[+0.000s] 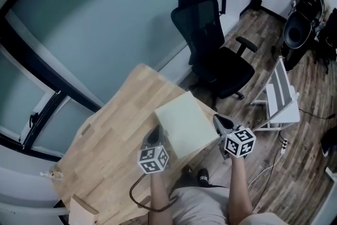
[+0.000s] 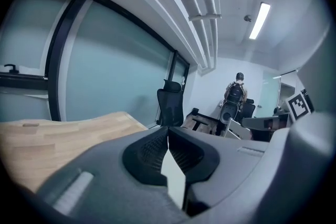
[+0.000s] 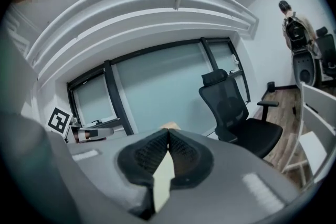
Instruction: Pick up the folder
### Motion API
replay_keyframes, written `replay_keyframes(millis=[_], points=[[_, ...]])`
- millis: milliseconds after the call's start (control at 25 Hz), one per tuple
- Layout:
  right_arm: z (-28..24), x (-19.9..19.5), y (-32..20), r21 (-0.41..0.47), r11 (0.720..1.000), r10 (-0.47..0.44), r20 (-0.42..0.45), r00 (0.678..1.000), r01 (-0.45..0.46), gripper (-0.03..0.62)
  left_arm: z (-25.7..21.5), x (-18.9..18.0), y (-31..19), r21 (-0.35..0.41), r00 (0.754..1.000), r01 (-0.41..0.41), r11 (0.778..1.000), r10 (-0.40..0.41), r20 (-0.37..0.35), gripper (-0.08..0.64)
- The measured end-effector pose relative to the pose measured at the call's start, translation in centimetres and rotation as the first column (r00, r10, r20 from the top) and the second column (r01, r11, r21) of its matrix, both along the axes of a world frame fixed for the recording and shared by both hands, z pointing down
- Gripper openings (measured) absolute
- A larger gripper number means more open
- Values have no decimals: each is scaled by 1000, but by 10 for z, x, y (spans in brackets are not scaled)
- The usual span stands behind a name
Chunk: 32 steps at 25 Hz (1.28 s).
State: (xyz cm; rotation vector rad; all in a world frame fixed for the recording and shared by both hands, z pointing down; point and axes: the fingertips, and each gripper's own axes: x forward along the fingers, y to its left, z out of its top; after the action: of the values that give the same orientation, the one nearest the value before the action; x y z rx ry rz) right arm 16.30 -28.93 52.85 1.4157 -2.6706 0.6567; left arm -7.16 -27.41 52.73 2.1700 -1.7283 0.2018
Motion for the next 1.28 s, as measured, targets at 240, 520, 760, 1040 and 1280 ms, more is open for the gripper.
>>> replay_keyframes(millis=[240,520,760,1040,1280], points=[[3,-7,-25,-11,1000,17,-51,999,-18,2,52,-42,-7,-122,996,27,992,-37,-81,9],[39,-37,-29,-62,998,-6,-60,998,2,2,128,-58,-6,-229,975,23,973,-73,-211,11],[76,-50,-43,-126,992,-13,-112,994,-2,3,170,-49,-12,-327,959,-24,945,-70,-274,16],[117,-52,-49,-215,976,-63,-178,982,23,64,207,-40,-21,-407,934,-27,913,-122,-336,194],[148,-56,-53,-298,953,-104,-142,984,58,133,226,-33,-32,-462,924,-19,887,-161,-348,347]])
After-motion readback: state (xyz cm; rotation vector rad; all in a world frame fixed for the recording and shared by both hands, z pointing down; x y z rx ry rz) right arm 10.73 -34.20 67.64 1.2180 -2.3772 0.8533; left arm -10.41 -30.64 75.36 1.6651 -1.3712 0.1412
